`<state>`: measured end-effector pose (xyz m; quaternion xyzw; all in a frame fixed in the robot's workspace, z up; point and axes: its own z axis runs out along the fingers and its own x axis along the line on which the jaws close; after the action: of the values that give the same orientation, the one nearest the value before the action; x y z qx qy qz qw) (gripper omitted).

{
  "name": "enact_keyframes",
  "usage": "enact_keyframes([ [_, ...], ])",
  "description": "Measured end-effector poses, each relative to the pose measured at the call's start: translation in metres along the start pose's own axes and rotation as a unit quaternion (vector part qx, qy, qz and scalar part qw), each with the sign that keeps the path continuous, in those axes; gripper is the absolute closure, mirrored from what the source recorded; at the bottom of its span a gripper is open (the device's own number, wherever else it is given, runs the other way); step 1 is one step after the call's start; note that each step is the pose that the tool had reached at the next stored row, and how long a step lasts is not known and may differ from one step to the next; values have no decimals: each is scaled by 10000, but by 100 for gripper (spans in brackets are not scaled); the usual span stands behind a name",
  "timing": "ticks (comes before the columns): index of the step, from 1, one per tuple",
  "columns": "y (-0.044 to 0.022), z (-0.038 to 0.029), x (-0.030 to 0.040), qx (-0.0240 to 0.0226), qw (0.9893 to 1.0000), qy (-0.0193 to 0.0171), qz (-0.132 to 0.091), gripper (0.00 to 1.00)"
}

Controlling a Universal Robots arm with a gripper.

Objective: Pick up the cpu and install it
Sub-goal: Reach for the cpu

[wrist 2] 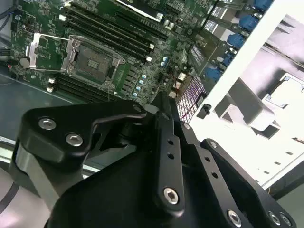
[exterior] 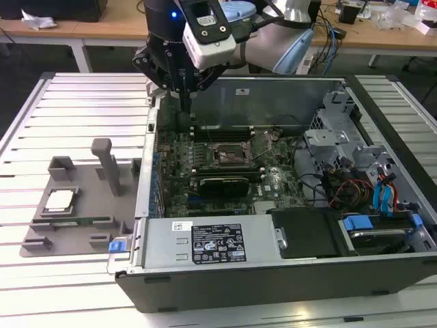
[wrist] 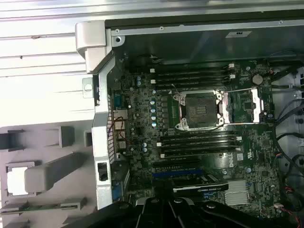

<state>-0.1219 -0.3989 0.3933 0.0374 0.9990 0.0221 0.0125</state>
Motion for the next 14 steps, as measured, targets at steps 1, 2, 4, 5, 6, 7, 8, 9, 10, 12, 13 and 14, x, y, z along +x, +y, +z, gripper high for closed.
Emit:
enact_keyframes([
  [1,0,0,0,0,10000,0,0,89],
  [2,0,0,0,0,10000,0,0,89],
  [4,0,0,9,0,10000,0,1,89],
  [5,-2,-1,26,0,10000,0,0,89],
  [6,-4,-1,55,0,10000,0,0,89],
  [7,-9,-4,127,0,10000,0,0,89],
  [8,-14,-5,183,0,10000,-1,0,89],
  [9,-17,-6,224,0,10000,-1,1,89],
  [10,-28,-10,380,0,10000,-1,0,89],
  [12,-33,-12,444,0,10000,-1,0,89],
  [13,-35,-13,468,0,10000,-1,0,89],
  [14,-39,-14,518,0,10000,-1,0,89],
])
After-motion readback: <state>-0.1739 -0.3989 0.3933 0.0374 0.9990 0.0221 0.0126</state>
